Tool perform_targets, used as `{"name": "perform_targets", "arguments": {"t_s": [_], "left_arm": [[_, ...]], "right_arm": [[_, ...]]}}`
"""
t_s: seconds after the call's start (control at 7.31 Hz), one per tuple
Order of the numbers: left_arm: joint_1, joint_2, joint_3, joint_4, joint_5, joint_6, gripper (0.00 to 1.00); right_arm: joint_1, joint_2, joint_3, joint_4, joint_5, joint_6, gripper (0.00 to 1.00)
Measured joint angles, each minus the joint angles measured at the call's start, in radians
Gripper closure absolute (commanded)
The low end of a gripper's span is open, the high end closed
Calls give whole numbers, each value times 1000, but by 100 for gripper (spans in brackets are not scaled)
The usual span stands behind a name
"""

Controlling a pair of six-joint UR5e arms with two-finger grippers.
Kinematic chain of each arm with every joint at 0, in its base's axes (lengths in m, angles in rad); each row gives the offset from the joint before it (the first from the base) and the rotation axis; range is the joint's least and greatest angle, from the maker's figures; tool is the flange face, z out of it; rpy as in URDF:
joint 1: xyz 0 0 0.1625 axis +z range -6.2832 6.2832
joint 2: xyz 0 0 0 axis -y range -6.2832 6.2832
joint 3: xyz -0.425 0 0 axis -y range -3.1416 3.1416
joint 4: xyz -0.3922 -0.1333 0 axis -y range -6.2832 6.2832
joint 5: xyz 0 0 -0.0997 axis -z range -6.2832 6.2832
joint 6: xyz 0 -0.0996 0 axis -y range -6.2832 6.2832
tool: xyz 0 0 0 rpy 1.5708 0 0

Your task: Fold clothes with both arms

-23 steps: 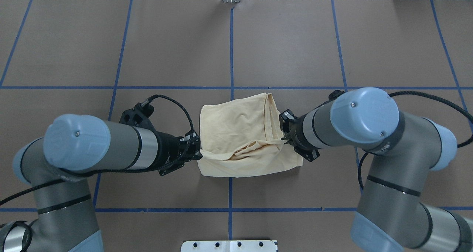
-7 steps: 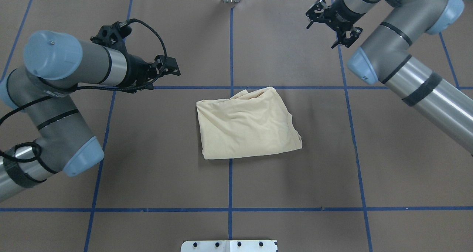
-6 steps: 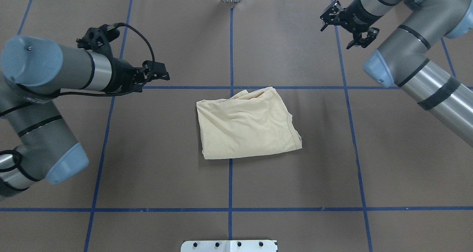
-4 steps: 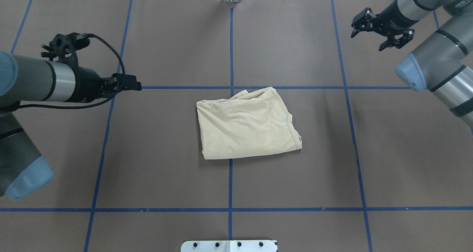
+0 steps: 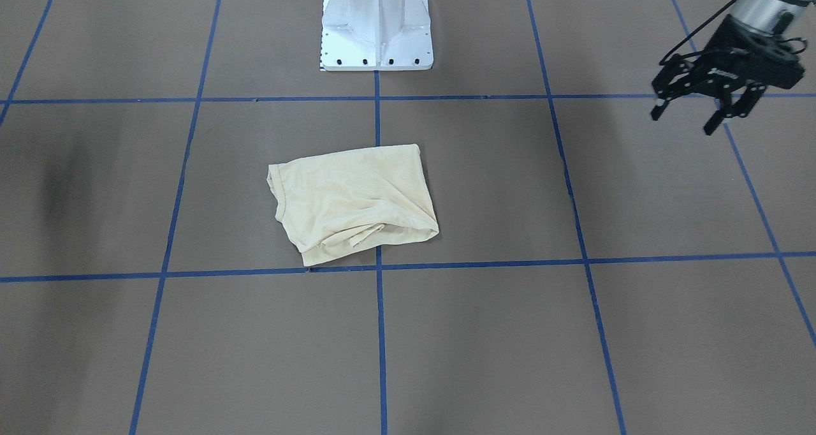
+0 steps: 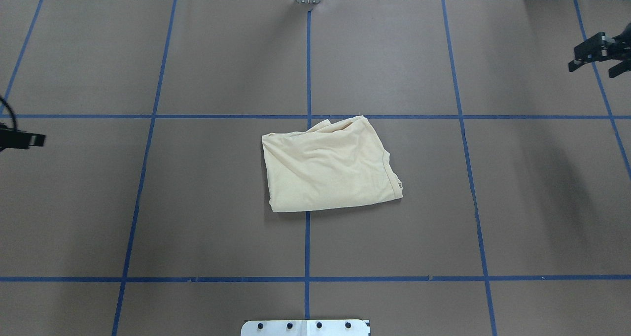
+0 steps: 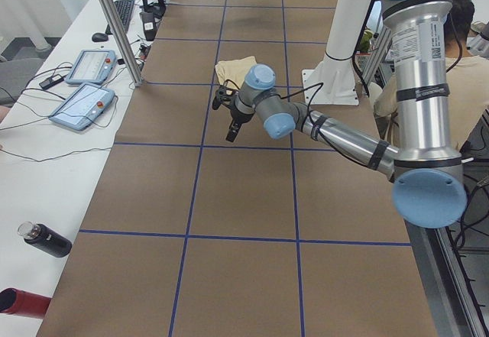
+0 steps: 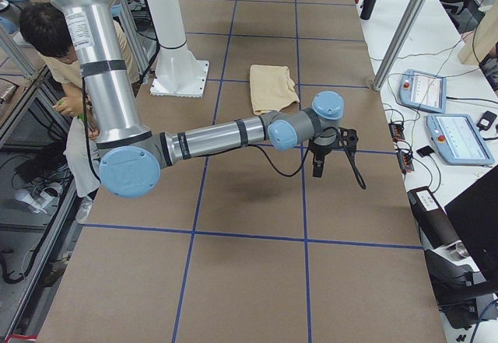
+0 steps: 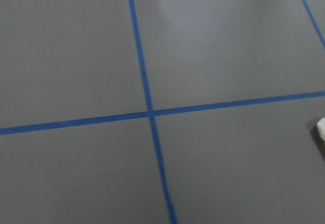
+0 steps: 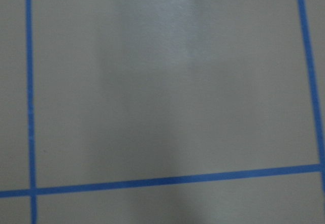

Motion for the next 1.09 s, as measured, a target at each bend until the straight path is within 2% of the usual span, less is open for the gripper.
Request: {"name": "perform_targets", "arguments": {"t_s": [0.14,0.41,0.68,0.82,1.09], "left_arm": [[-109,55,15,12,-69,201,0],[-267,77,75,88,-129,519,0],[-400,30,242,136,-135,782,0],[-432,14,288,140,-136,840,0],[-449,9,269,145,-143,814,0]], "right_arm": [[54,-54,15,-46,1,-143,0],[126,-128,21,-128,3,-366,0],[164,-207,71,-152,5,-430,0],[169,-241,90,-153,5,-438,0],[171,-296,102,-147,1,-441,0]]}}
